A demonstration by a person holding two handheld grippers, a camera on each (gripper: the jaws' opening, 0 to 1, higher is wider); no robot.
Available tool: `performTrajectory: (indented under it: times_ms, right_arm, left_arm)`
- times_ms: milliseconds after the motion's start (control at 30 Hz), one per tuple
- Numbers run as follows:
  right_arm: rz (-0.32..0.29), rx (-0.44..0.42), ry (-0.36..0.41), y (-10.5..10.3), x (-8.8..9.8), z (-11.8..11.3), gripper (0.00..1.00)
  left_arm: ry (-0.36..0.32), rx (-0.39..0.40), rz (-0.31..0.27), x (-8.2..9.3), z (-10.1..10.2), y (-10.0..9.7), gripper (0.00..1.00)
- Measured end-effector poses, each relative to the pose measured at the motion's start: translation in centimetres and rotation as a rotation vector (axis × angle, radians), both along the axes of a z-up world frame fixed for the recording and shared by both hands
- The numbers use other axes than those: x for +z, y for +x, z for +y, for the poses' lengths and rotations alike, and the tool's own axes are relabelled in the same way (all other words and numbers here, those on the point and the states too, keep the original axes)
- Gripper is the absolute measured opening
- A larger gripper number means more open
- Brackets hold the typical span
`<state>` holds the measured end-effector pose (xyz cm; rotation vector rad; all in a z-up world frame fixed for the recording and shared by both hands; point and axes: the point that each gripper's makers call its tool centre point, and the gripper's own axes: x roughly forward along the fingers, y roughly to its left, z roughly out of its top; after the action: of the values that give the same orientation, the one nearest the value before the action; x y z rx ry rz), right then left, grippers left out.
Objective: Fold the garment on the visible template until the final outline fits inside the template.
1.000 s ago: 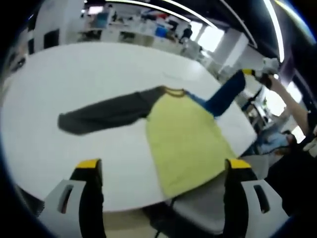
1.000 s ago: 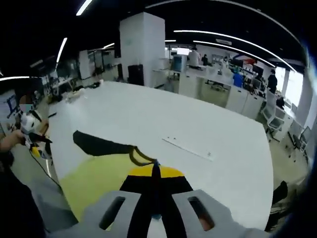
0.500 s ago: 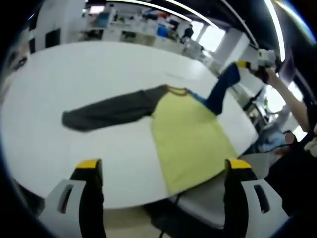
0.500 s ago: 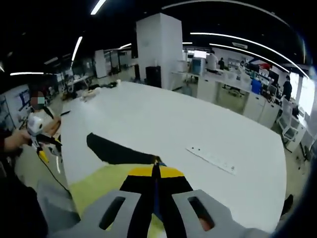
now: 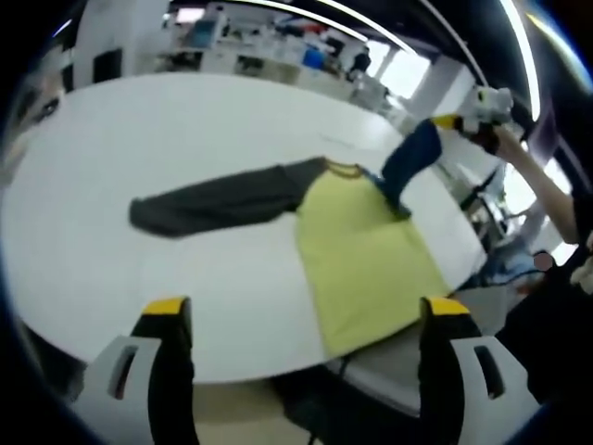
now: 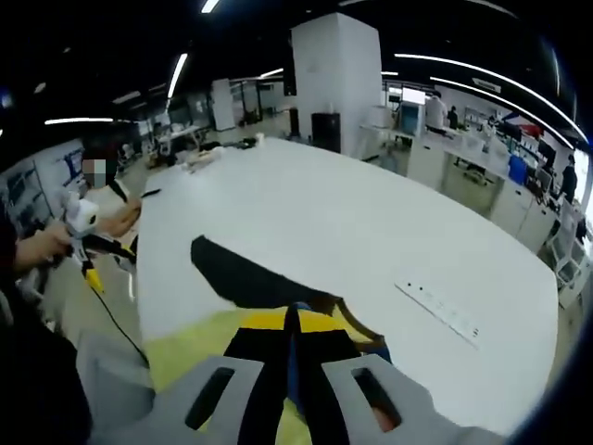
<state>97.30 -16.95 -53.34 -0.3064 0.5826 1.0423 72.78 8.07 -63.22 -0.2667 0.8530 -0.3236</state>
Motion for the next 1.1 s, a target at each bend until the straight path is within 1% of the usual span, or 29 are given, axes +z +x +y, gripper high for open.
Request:
performTrajectory:
  times_ms: [200,433,767,1100]
  right_arm:
    - [0.019,0.018,-0.03,0.7,-2.2,1.5,0.02]
    - [0.053,0.027,-0.035,1.1,-4.3,2.8,0.02]
    - [0.111,0.057,-0.052,0.6,-7.7,5.2,0.02]
    - [0.156,0.069,-0.063,0.4,-10.1,7.0,0.02]
  left_arm:
    - [0.003,0.008,0.007,-0.2,0.6,-0.2,0.98]
    - [0.006,0.025,0.02,-0.6,1.2,-0.4,0.98]
    - [0.011,0.037,0.032,-0.9,1.6,-0.6,0.98]
    - [0.008,0.046,0.048,-1.6,2.0,-0.6,0.97]
